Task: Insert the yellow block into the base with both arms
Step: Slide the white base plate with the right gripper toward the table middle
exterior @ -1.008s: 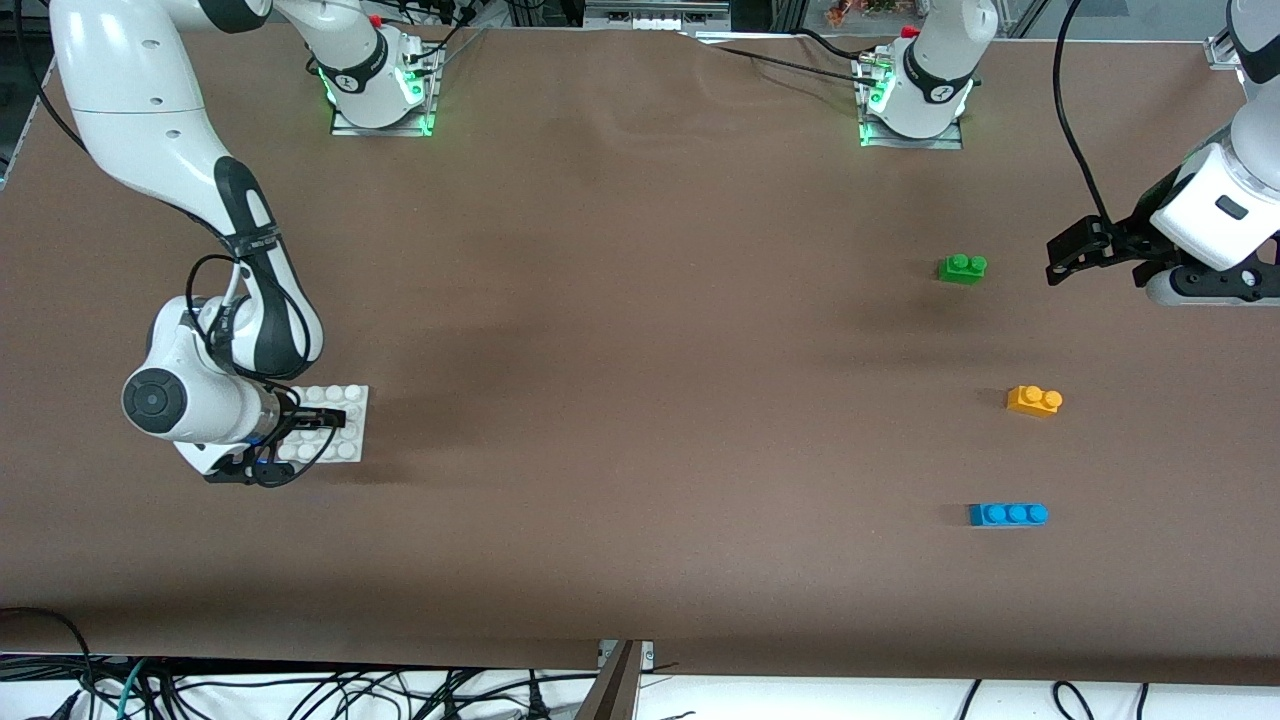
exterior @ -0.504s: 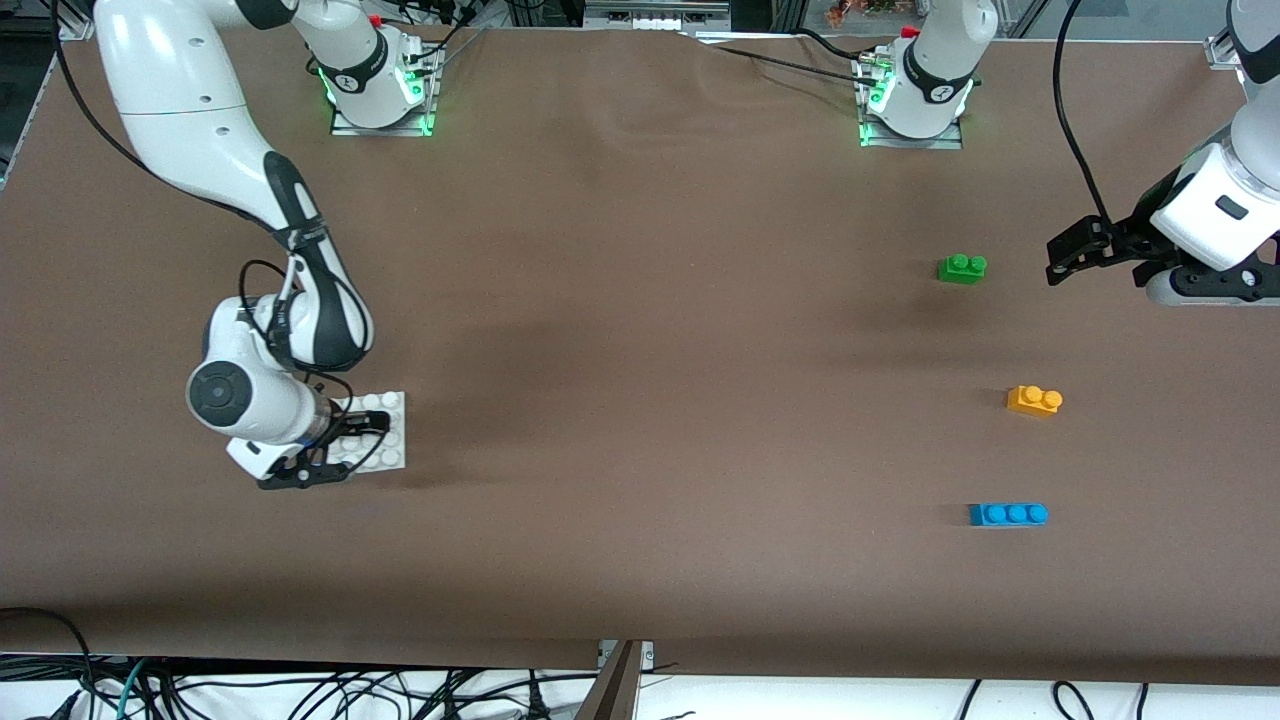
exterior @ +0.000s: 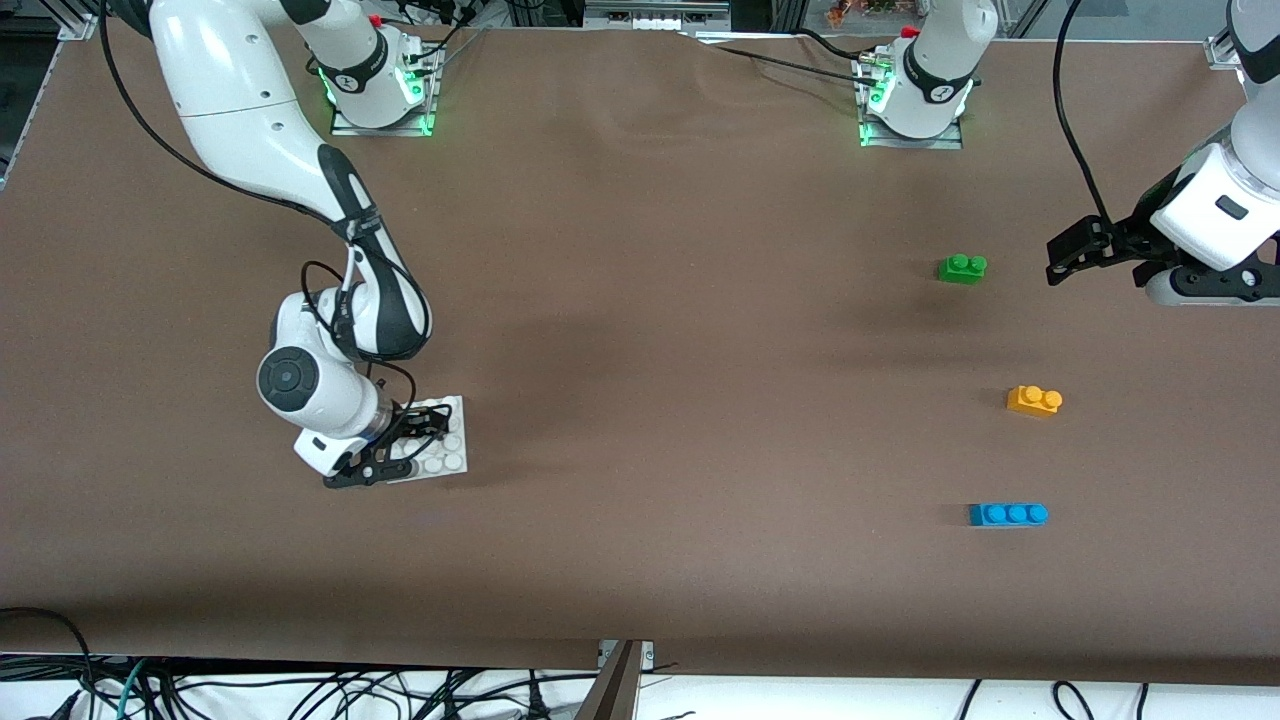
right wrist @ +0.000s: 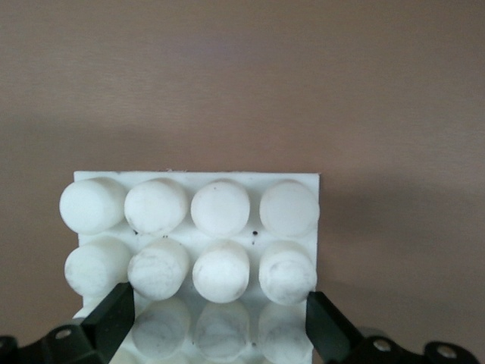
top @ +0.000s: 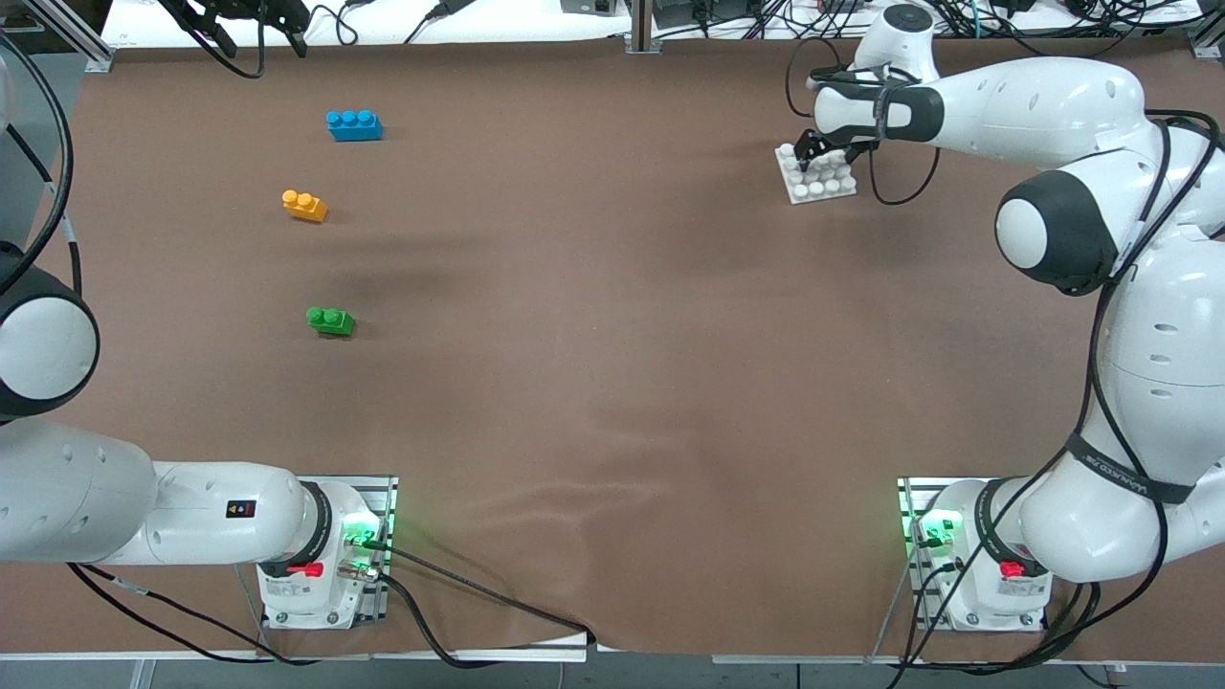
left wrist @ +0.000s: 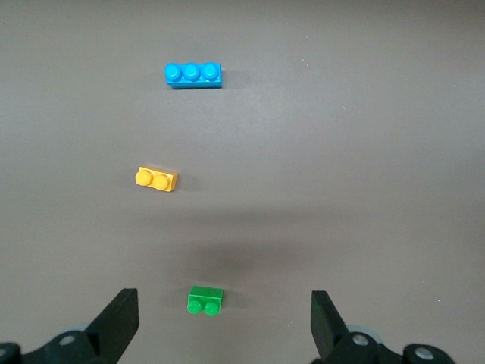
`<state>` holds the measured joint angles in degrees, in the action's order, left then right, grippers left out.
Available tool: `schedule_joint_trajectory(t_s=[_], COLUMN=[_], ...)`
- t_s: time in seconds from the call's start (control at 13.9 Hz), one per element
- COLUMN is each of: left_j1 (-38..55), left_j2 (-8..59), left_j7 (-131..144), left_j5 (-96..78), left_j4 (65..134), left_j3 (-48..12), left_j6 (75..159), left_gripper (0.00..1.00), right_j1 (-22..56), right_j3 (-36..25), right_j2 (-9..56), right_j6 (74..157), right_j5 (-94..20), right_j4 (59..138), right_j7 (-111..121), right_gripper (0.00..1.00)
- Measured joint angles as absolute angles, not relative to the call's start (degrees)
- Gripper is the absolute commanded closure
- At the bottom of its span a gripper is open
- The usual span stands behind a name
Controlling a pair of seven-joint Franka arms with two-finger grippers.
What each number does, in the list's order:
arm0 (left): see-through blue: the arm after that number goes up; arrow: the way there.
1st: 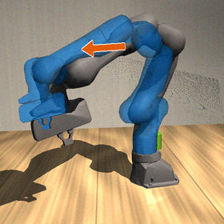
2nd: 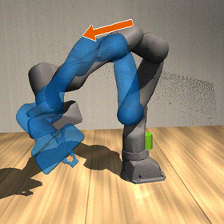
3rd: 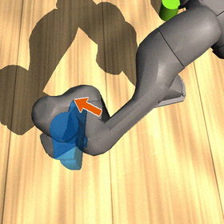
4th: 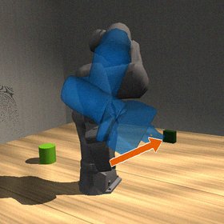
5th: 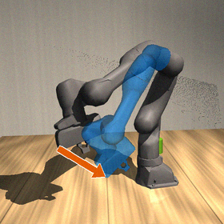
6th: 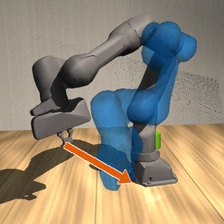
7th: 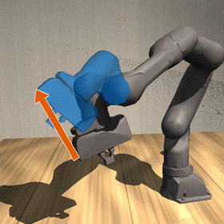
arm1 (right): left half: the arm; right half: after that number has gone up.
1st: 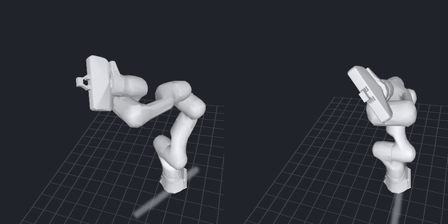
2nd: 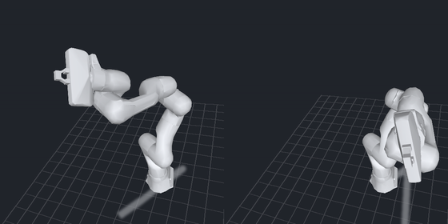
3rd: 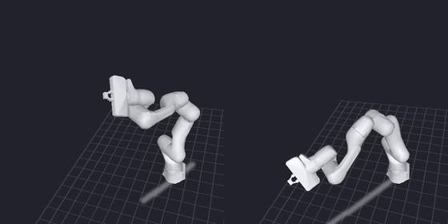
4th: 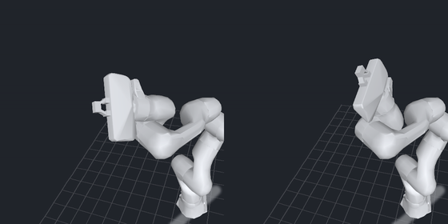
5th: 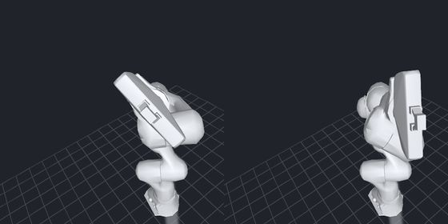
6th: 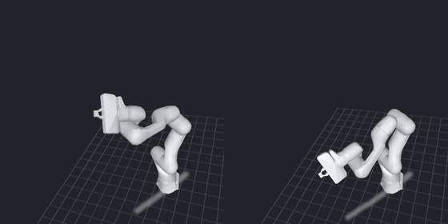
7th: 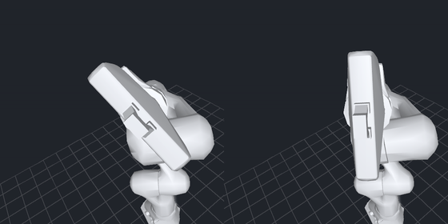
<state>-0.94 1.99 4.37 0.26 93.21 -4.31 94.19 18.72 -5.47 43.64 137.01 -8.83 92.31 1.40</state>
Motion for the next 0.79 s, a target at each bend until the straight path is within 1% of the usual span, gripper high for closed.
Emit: schedule_joint_trajectory(t_s=[0.29,0.79], left_j1=[-0.9,-0.9], left_j2=[2.0,2.0], left_j7=[4.4,4.4], left_j5=[0.3,0.3], left_j4=[93.2,93.2], left_j3=[-4.3,-4.3], left_j6=[94.2,94.2], left_gripper=[0.0,0.0], right_j1=[23.9,33.2], right_j3=[-5.4,-5.4], right_j2=[44.2,46.7], right_j6=[137.7,138.0], right_j5=[-9.0,-9.0], right_j4=[91.6,87.6], right_j7=[-9.6,-22.7], right_gripper=[0.0,0.0])
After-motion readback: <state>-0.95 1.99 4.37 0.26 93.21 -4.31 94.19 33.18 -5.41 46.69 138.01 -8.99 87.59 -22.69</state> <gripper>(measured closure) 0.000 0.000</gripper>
